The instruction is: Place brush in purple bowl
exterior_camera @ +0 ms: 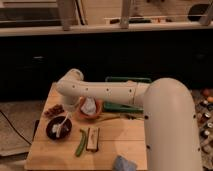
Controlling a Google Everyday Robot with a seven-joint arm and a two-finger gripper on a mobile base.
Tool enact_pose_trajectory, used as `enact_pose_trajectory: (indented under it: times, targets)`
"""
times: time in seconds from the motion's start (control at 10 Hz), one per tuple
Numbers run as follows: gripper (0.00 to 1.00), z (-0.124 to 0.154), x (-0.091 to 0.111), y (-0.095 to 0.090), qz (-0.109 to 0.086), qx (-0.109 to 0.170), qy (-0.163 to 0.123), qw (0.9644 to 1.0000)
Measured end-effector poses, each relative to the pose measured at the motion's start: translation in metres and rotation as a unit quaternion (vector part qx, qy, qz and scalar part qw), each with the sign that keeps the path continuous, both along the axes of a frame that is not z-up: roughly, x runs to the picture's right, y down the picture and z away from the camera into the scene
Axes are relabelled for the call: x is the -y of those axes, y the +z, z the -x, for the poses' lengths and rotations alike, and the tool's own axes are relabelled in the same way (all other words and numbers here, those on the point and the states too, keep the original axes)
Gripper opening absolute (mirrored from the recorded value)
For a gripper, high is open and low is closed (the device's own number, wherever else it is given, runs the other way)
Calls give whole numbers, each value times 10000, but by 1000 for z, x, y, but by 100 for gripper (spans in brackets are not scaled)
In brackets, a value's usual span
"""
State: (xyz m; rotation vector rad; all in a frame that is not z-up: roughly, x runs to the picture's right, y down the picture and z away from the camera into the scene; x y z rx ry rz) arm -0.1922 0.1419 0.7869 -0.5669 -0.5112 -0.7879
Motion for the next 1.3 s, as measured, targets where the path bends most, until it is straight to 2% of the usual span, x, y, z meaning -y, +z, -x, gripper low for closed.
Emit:
enact_pose_trajectory:
  times: [0.7,1.3]
  targets:
    - [80,0,-5,4,40,-94,-17,9999]
    - [80,-1,0,-2,-67,-4,-51,10000]
